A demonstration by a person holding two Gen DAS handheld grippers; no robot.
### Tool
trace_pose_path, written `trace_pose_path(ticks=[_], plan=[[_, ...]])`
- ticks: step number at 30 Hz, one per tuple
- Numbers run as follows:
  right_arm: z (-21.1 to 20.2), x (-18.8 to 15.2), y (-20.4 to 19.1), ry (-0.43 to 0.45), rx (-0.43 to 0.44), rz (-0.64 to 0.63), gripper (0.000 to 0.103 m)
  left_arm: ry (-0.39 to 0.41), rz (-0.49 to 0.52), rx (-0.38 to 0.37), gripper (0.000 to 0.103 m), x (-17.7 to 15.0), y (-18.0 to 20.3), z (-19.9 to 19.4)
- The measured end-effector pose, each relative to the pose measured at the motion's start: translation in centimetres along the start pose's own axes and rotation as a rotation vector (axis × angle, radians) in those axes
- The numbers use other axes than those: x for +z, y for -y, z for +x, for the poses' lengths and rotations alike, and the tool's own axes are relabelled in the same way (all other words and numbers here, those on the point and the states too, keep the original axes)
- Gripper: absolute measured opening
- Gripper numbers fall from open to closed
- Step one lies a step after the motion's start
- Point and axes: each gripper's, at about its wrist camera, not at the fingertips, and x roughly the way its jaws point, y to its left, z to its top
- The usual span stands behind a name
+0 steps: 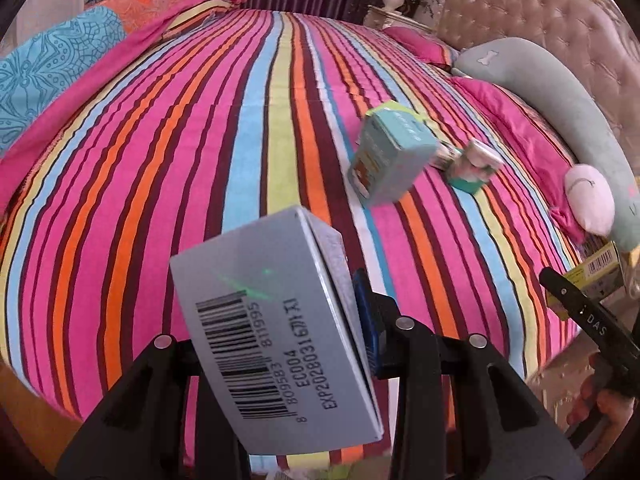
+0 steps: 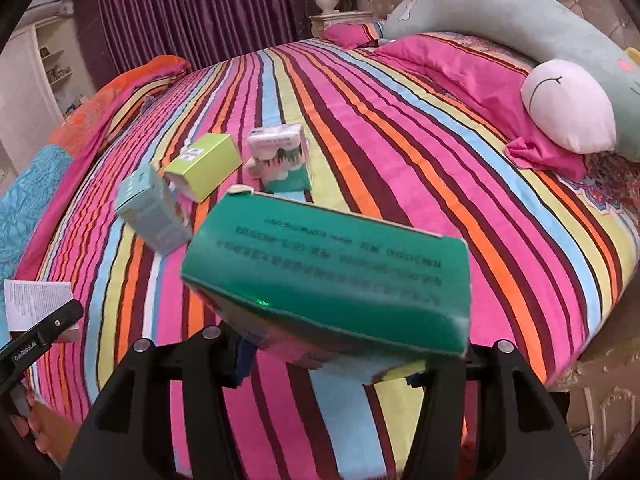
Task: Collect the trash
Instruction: 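Carry the white card box and green box over the wastebasket with both tools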
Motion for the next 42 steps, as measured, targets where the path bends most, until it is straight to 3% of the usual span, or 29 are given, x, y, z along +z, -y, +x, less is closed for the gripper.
trace_pose_path(ticks=[15, 23, 33, 42], plan=[[-8.7, -5.0, -0.6, 0.075, 0.078, -0.099, 0.052, 0.026, 0.086, -0.054, 0.033, -6.6, 2.5, -7.6], [-11.1, -8.9, -0.6, 0.052, 0.116, -0.092, 0.052, -0.009, 0.127, -0.076, 0.033, -12.0, 3.6, -9.7], [-11.8, -14.6, -1.3, -0.057, 0.116, -0.117, 0.052, -0.127, 0.183, -0.075, 0.033, -19.1, 4.7, -8.8], [-9.8, -19.8, -1.9, -0.237, 0.132, -0.122, 0.052, -0.243, 0.157, -0.092, 0.033, -23.7, 4.0, -6.8]])
